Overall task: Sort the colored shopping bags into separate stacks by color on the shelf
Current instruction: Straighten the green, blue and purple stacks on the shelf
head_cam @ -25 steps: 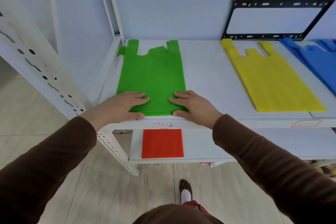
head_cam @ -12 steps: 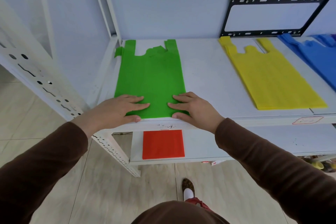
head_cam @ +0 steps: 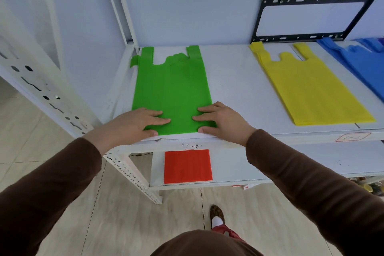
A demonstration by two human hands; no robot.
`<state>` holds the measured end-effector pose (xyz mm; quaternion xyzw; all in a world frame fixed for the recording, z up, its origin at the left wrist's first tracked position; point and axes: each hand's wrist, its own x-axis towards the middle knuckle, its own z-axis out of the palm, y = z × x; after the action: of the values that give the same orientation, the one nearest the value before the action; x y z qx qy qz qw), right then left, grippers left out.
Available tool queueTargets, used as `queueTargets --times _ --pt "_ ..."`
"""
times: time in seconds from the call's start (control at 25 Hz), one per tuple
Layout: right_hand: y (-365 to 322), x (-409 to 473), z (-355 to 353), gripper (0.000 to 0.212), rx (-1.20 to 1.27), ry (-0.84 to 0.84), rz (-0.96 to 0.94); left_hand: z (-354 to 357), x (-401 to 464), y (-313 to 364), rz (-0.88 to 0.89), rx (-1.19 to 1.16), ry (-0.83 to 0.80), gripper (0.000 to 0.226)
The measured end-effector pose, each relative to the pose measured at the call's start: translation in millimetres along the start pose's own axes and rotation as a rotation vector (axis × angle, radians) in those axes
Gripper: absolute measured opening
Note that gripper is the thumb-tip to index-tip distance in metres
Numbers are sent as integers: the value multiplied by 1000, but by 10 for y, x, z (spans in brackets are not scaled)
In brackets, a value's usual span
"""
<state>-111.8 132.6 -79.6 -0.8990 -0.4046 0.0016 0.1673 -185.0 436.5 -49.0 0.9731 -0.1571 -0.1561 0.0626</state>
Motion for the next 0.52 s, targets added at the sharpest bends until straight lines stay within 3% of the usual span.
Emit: queueTargets --times 0.32,0.52 --pt "38 -5 -36 53 74 -7 53 -130 61 150 -45 -87 5 60" --pt "223 -328 -276 41 96 132 131 -304 253 690 5 -43 169 58"
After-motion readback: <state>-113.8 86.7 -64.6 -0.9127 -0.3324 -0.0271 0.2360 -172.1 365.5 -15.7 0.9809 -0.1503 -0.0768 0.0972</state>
